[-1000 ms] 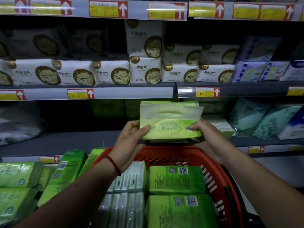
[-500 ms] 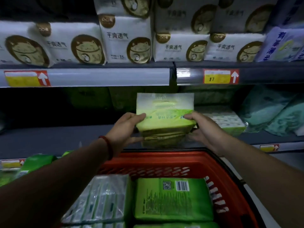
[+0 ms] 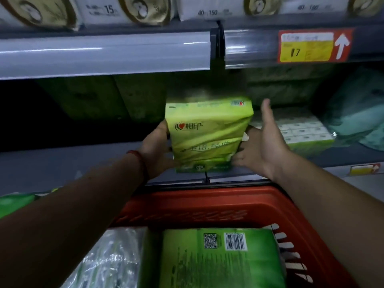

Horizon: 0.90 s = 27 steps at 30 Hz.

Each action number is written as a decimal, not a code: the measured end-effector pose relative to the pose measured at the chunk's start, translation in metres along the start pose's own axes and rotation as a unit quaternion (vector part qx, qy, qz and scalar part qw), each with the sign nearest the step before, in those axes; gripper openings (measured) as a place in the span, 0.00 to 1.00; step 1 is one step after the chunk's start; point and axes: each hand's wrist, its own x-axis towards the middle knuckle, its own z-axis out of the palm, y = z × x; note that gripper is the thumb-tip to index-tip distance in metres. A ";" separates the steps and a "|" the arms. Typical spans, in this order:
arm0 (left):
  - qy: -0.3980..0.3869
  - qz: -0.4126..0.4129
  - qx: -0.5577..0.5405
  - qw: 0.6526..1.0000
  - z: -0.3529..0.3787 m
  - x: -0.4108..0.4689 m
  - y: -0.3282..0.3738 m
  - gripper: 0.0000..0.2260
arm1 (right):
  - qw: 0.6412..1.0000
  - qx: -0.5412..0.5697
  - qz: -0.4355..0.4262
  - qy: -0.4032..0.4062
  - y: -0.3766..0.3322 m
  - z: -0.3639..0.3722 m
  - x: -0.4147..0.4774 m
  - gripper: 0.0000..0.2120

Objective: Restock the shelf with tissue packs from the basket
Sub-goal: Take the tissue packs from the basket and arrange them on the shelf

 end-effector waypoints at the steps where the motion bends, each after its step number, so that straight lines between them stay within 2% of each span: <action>1: 0.005 0.015 -0.010 1.000 0.004 0.004 -0.001 0.18 | 1.000 0.004 -0.007 0.001 -0.002 0.001 0.001 0.45; 5: -0.003 0.023 -0.034 0.999 0.007 0.023 0.006 0.18 | 0.998 -0.035 -0.051 0.016 -0.010 0.011 0.016 0.32; 12: -0.001 0.037 -0.095 0.995 0.011 0.071 0.026 0.15 | 0.992 0.041 -0.118 0.029 -0.030 0.021 0.076 0.32; 14: 0.039 0.047 0.036 0.997 0.003 0.088 0.025 0.14 | 0.989 0.057 -0.127 0.040 -0.031 0.023 0.091 0.33; 15: 0.092 0.081 0.165 0.979 -0.002 0.095 0.026 0.13 | 0.989 0.063 -0.127 0.046 -0.030 0.024 0.097 0.36; 16: 0.121 0.114 0.291 0.942 -0.003 0.097 0.024 0.12 | 0.988 0.067 -0.126 0.051 -0.030 0.024 0.103 0.39; 17: 0.124 0.120 0.375 0.911 -0.006 0.096 0.023 0.11 | 0.988 0.070 -0.125 0.055 -0.030 0.023 0.107 0.41; 18: 0.127 0.131 0.402 0.897 -0.004 0.094 0.021 0.12 | 0.988 0.070 -0.128 0.059 -0.030 0.022 0.111 0.41; 19: 0.123 0.147 0.396 0.898 -0.004 0.090 0.025 0.12 | 0.987 0.067 -0.132 0.061 -0.030 0.021 0.114 0.40; 21: 0.078 0.117 0.202 0.969 0.000 0.081 0.029 0.09 | 0.987 0.049 -0.131 0.084 -0.029 0.020 0.113 0.37; 22: 0.055 0.103 0.085 0.990 0.003 0.080 0.027 0.06 | 0.985 0.031 -0.129 0.108 -0.029 0.019 0.111 0.35; 23: 0.049 0.081 -0.021 0.995 0.002 0.086 0.027 0.09 | 0.984 0.010 -0.124 0.129 -0.029 0.017 0.109 0.33; 24: 0.041 0.065 -0.080 0.994 0.000 0.089 0.027 0.13 | 0.982 -0.007 -0.120 0.145 -0.030 0.016 0.105 0.32; 27: 0.047 0.089 -0.062 0.993 -0.003 0.081 0.030 0.17 | 0.979 -0.050 -0.098 0.169 -0.032 0.009 0.091 0.26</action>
